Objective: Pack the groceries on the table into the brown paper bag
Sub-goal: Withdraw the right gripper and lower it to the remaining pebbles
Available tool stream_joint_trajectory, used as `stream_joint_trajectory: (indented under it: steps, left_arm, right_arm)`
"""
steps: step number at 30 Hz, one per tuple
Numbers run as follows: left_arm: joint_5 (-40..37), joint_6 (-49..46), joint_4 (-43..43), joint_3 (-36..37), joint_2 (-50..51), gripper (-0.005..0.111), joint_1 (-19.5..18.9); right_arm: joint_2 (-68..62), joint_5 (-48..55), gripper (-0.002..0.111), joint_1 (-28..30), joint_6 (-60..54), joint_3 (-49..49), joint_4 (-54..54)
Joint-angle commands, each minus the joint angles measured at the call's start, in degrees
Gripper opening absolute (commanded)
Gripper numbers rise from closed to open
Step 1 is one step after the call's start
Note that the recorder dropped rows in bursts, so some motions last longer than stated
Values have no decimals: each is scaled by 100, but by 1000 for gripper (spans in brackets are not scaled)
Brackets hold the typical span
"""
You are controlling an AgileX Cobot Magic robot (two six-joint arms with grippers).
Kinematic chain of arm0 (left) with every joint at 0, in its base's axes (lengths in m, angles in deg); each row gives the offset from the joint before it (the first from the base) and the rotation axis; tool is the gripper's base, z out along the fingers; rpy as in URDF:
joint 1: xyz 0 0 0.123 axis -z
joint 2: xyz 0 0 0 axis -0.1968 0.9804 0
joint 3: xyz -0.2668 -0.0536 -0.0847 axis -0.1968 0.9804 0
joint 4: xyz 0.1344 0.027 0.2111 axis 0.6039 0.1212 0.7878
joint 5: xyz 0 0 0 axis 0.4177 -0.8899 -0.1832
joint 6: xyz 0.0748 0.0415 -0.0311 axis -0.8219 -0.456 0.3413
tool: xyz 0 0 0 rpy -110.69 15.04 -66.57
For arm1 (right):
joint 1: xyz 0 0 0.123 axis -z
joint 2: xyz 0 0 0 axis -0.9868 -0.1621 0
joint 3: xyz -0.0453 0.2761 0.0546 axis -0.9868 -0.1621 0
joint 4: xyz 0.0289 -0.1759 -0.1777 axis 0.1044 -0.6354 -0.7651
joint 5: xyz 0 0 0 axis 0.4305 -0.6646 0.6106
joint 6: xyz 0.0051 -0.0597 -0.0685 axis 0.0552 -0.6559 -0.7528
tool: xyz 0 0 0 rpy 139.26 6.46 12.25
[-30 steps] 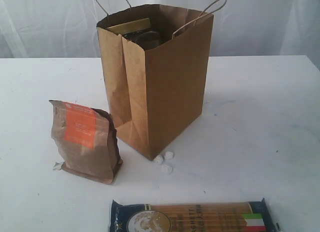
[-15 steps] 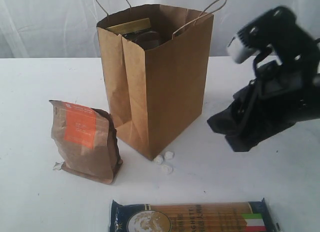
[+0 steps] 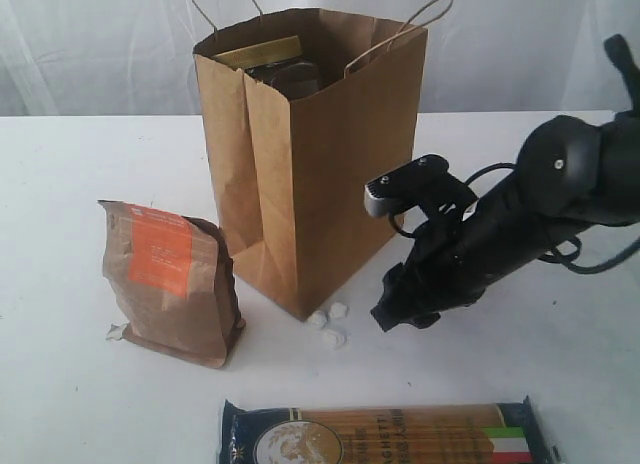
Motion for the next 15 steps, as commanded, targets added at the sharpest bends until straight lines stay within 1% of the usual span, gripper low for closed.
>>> stream_joint_trajectory:
  steps: [1, 8, 15]
  left_arm:
    - [-5, 0, -29, 15, -30, 0, -26]
    - [-5, 0, -29, 15, -30, 0, -26]
    - [-5, 0, -29, 15, -30, 0, -26]
  right_arm:
    - [-409, 72, 52, -196, -15, 412, 66]
    - [-709, 245, 52, -469, -15, 860, -3]
    - [-907, 173, 52, -494, -15, 968, -257]
